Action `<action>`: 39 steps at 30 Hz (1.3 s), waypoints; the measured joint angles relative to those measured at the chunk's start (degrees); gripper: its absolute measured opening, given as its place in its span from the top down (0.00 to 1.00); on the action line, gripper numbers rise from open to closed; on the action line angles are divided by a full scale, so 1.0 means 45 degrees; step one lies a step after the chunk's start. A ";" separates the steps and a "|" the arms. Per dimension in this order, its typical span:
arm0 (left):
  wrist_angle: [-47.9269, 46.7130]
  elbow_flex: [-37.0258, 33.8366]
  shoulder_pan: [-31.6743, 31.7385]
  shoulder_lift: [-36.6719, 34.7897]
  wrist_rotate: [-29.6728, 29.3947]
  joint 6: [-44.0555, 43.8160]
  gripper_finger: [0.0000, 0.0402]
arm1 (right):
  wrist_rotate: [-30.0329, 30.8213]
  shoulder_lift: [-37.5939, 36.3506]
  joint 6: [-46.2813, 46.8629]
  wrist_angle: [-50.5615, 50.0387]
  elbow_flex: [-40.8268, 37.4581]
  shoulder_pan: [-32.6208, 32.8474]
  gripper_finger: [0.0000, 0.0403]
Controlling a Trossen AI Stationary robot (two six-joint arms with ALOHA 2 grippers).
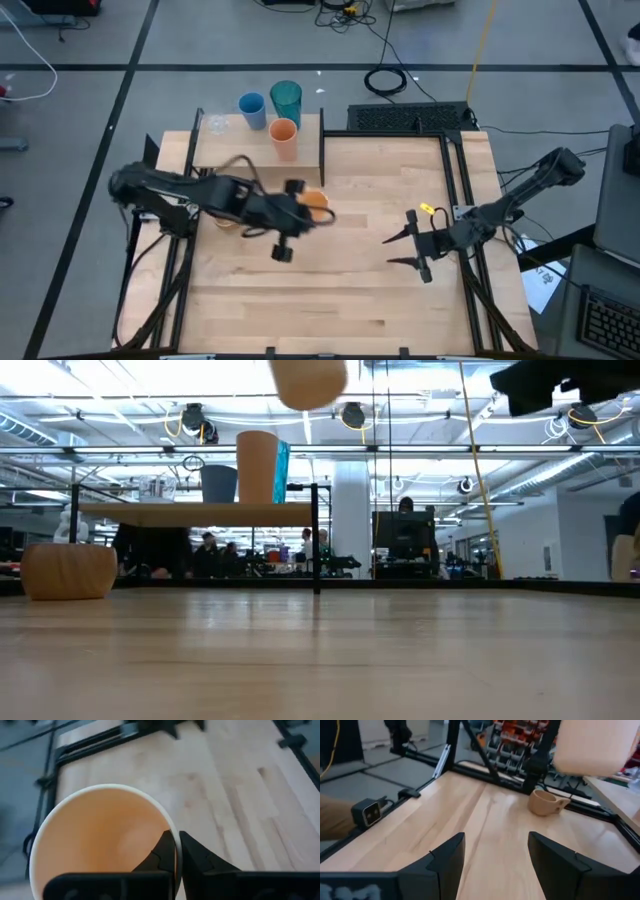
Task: Stack small to large cups/mugs on shelf
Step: Put the orange mug on the shelf
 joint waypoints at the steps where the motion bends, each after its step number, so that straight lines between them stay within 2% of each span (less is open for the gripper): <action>1: -0.0276 0.0000 0.0073 -0.0307 -0.0182 -0.0362 0.98 | 0.0001 0.0000 0.0000 0.0349 -0.0198 -0.0050 0.48; 6: -0.1767 0.0010 0.0561 -0.1463 -0.1080 -0.1722 0.98 | -0.0004 0.0000 0.0203 0.1097 -0.0696 -0.0281 0.48; 10: -0.3455 0.0010 0.1127 -0.1933 -0.1197 -0.2950 0.98 | -0.0009 0.0000 0.0418 0.1107 -0.0712 -0.0330 0.48; 21: -0.6740 0.0010 0.3249 -0.1792 -0.2059 -0.5776 0.98 | -0.0009 0.0000 0.0462 0.1272 -0.0712 -0.0325 0.48; 29: -0.7019 0.0010 0.4465 -0.1990 -0.2083 -0.5538 0.98 | -0.0013 0.0005 0.0481 0.1321 -0.0716 -0.0325 0.48; 39: -0.7110 0.0002 0.5044 -0.1985 -0.1834 -0.4615 0.98 | -0.0018 0.0005 0.0816 0.1414 -0.0716 -0.0325 0.48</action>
